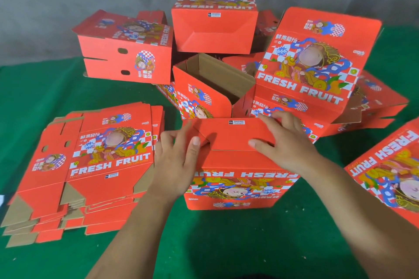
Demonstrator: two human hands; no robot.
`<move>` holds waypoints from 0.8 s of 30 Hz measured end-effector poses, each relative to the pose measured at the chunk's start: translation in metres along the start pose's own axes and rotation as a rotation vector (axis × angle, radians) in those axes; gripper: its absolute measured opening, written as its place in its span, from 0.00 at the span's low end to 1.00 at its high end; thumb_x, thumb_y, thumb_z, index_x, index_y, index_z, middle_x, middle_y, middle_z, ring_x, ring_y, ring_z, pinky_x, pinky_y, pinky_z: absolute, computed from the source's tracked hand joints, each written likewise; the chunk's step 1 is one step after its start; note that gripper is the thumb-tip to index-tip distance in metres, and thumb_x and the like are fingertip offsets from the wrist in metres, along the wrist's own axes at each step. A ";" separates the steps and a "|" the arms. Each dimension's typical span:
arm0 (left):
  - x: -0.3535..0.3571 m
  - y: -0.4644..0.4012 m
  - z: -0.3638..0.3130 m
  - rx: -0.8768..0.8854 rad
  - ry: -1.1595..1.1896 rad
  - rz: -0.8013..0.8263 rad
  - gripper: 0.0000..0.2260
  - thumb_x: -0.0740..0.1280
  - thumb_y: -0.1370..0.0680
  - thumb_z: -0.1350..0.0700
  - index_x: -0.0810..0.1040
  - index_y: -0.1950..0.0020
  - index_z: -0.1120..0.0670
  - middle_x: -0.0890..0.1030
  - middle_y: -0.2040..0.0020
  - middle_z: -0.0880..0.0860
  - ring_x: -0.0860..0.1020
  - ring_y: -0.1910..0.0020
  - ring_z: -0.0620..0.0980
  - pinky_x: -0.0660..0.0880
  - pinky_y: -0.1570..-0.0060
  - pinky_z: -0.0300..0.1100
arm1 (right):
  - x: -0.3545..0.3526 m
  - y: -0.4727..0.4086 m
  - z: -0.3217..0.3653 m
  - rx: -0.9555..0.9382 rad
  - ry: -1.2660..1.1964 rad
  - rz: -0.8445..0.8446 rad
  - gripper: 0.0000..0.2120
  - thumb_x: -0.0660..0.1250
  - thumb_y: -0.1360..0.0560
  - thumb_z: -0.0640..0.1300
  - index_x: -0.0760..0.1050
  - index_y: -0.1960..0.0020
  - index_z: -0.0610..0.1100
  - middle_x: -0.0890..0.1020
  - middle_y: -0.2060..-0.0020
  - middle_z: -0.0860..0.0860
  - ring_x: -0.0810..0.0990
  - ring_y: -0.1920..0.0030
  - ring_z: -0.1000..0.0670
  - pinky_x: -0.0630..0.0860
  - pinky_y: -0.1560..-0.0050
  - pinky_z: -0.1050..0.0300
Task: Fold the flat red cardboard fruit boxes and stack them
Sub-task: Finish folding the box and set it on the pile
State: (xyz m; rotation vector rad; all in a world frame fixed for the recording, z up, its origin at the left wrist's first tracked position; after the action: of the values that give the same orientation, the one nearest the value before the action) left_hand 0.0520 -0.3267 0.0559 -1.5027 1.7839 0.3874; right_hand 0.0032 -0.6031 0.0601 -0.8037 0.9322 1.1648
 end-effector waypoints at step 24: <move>0.036 0.037 0.027 -0.402 0.823 0.248 0.25 0.64 0.20 0.39 0.63 0.23 0.29 0.83 0.39 0.36 0.85 0.42 0.48 0.83 0.47 0.48 | 0.006 0.021 -0.023 0.245 0.144 0.026 0.46 0.72 0.34 0.73 0.57 0.25 0.56 0.61 0.30 0.49 0.71 0.33 0.38 0.75 0.40 0.39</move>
State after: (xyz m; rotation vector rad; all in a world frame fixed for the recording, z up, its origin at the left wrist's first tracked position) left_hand 0.0258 -0.3246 0.0030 -1.8871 2.6746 0.2706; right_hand -0.0210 -0.6167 0.0440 -0.6843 1.1823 1.0010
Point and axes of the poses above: each hand's wrist, its own y-axis away from the middle knuckle, its own x-axis out of the palm, z = x × y, the point moved 9 cm from there along -y, towards the middle knuckle
